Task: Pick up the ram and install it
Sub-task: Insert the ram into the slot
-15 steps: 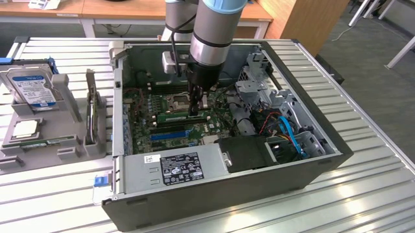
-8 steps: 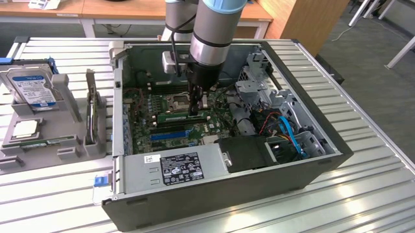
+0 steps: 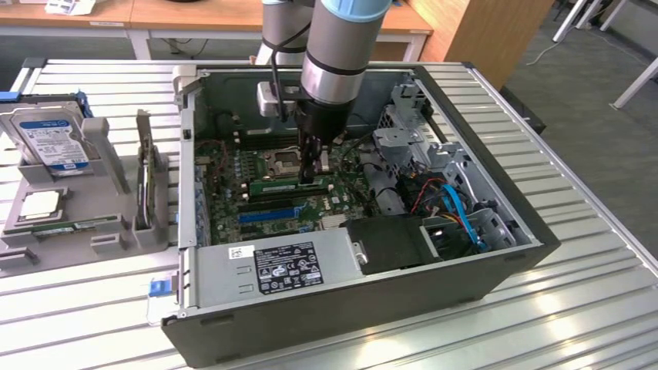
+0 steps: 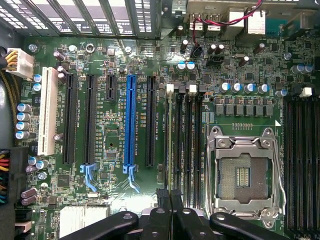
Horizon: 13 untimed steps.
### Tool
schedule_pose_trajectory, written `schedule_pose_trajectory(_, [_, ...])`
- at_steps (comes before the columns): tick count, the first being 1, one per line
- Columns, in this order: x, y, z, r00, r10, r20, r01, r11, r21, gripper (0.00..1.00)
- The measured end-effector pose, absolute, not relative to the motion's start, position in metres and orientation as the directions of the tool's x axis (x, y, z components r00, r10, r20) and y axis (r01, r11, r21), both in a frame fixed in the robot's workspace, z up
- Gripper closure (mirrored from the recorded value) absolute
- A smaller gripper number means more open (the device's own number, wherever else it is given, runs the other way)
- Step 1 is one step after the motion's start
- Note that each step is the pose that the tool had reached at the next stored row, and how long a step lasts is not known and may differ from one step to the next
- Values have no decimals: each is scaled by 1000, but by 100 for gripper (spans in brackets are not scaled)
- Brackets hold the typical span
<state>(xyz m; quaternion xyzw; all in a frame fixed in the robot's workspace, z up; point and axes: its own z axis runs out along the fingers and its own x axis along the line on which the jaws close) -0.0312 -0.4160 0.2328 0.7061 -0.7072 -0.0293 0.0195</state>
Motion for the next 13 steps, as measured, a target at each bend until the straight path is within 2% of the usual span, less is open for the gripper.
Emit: schedule_pose_trajectory(13, [-31,-416,232,-2,-1000,-14,-998,1,69,89])
